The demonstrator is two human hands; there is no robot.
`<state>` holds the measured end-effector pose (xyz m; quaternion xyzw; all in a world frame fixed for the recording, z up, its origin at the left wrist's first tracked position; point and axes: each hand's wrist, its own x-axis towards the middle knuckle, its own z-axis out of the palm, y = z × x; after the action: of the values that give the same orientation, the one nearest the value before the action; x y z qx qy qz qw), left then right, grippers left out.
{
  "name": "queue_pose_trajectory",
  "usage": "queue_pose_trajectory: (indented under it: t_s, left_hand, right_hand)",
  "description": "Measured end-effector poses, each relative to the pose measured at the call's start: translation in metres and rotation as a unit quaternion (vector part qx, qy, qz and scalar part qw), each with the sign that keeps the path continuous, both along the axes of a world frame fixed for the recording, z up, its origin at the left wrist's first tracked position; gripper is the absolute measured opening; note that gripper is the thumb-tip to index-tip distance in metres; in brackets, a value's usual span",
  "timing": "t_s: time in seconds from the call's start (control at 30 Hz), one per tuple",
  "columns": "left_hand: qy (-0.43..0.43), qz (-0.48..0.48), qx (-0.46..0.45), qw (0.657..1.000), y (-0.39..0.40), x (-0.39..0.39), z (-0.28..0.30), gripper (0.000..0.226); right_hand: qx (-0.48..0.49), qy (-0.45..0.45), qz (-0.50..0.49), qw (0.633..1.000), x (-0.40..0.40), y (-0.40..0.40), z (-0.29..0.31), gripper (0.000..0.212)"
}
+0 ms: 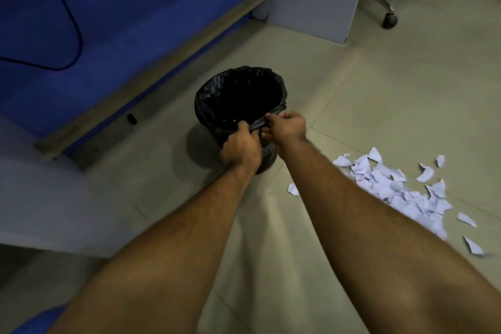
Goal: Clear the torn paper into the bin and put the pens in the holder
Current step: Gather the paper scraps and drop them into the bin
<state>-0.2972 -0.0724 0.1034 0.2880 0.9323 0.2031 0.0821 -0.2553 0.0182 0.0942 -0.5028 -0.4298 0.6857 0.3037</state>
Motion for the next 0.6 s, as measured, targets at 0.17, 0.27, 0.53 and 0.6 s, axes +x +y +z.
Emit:
queue_pose_trajectory:
  t_s: [0.17,0.27,0.53,0.6]
  left_hand:
    - [-0.021,-0.015,0.025,0.999,-0.018,0.048,-0.009,0.031]
    - [-0.025,-0.035,0.025,0.999,-0.021,0.074,-0.003,0.032]
    - [-0.068,-0.018,0.059,0.996,-0.028,0.12,0.001,0.032]
    - [-0.06,-0.001,0.091,0.994,-0.03,0.126,0.003,0.035]
  right_hand:
    - [-0.024,0.012,-0.006,1.0,0.055,-0.017,-0.001,0.021]
    - [-0.036,0.024,-0.025,0.999,0.086,-0.02,0.002,0.018]
    - [-0.05,0.038,0.01,0.998,0.132,-0.029,0.009,0.018]
    - [-0.049,0.039,0.029,0.998,0.135,-0.031,0.012,0.013]
